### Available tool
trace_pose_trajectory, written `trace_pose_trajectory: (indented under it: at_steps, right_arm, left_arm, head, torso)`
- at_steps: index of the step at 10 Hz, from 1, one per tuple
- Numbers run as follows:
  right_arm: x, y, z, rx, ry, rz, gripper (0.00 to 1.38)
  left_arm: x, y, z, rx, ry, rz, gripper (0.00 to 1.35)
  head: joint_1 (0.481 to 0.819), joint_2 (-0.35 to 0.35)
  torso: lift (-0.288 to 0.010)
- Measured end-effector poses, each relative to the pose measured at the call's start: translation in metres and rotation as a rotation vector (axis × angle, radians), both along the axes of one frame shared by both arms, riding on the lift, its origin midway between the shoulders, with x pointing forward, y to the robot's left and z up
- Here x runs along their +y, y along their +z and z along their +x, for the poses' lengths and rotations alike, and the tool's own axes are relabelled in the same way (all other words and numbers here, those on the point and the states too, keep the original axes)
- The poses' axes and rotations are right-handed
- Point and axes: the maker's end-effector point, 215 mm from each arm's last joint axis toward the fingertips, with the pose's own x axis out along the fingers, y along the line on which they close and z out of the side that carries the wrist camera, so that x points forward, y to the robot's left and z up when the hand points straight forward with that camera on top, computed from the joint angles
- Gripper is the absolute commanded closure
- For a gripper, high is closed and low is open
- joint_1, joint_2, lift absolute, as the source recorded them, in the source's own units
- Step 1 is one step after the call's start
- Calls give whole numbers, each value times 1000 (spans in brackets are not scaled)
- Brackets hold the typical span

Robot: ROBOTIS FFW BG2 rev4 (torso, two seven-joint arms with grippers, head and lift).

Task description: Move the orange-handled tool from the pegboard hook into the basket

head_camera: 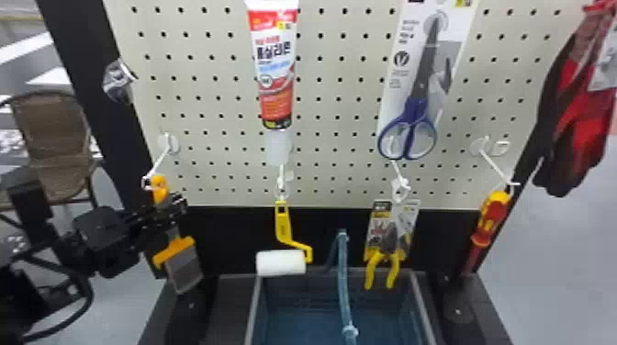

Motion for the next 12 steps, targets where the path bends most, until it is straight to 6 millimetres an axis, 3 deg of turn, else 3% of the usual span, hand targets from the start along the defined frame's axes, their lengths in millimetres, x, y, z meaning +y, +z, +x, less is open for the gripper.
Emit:
trace_pose_trajectory:
  at_steps: [3, 9, 12]
  right_arm:
    - [0, -1, 0, 1, 0, 1, 513]
    - [0, -3, 1, 1, 2, 1, 513]
    - [0, -4, 2, 3, 2, 0, 513]
  left_arm:
    - [4, 8, -11, -8, 12, 24, 1213]
    - [-2, 43, -30, -78, 33, 64, 1211]
    - [1, 40, -50, -54, 106, -84, 1211]
  head:
    - [549, 0]
    - [549, 0]
    - [549, 0]
  torso:
    - [-100]
    - [-100]
    - [-100]
